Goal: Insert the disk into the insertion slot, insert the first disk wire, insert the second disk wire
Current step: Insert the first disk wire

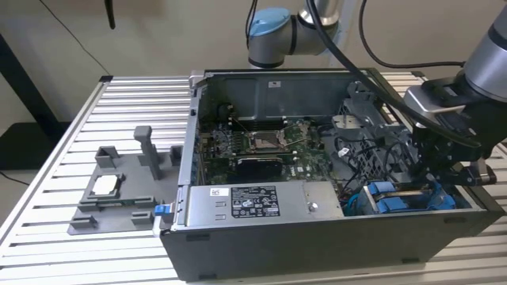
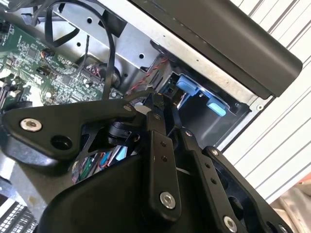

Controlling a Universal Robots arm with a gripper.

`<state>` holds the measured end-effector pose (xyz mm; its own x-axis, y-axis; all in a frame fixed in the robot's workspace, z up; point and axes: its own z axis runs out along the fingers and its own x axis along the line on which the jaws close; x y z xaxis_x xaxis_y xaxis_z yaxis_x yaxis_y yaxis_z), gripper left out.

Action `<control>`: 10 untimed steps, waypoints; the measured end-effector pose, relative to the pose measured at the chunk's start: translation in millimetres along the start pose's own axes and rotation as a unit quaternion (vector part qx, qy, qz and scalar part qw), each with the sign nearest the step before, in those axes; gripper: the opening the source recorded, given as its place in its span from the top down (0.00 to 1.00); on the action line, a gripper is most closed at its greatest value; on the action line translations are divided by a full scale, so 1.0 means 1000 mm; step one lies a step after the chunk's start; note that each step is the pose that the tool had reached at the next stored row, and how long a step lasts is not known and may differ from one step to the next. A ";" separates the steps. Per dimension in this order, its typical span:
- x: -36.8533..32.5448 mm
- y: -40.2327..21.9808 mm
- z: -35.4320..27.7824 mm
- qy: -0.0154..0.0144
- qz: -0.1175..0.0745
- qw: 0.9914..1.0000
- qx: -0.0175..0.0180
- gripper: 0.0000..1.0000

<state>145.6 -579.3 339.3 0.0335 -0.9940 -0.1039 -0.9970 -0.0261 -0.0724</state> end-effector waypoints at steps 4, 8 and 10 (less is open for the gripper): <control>-0.0004 0.0000 0.0005 0.000 0.000 1.000 0.000 0.80; -0.0007 0.0001 0.0013 0.000 0.000 1.000 0.000 0.80; -0.0007 0.0001 0.0019 0.000 0.002 1.000 0.000 0.80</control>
<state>145.6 -578.5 337.5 0.0297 -0.9942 -0.1035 -0.9971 -0.0223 -0.0724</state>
